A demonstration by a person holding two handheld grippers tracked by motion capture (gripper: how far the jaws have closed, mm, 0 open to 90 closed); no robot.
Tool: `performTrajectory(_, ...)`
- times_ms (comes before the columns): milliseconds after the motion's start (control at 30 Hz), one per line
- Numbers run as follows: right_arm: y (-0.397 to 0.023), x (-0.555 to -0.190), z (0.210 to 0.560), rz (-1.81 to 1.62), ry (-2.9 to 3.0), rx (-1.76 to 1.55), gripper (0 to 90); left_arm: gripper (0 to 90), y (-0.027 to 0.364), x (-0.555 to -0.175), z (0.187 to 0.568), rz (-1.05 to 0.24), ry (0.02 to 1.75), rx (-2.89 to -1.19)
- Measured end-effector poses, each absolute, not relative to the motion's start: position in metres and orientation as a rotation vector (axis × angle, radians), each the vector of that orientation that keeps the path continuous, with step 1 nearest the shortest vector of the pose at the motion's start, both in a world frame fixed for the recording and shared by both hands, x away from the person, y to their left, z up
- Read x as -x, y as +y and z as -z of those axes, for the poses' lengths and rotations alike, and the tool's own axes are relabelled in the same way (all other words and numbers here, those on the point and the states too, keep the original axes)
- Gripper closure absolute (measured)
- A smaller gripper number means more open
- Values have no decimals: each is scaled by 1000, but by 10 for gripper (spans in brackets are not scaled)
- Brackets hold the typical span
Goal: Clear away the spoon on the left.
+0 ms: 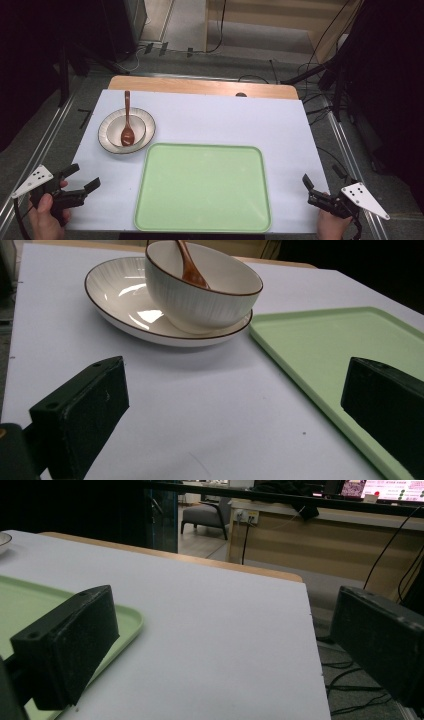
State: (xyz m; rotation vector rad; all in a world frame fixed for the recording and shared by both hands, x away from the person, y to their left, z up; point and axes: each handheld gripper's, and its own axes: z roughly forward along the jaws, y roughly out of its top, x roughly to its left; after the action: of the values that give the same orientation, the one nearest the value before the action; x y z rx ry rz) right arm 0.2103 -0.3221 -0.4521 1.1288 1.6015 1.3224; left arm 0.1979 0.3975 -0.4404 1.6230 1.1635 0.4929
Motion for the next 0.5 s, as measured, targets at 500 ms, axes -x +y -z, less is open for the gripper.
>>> performTrajectory(500,-321,-210,452,-1318,1601,-1127,0,0,374,-211,413,-548,1115,-1598)
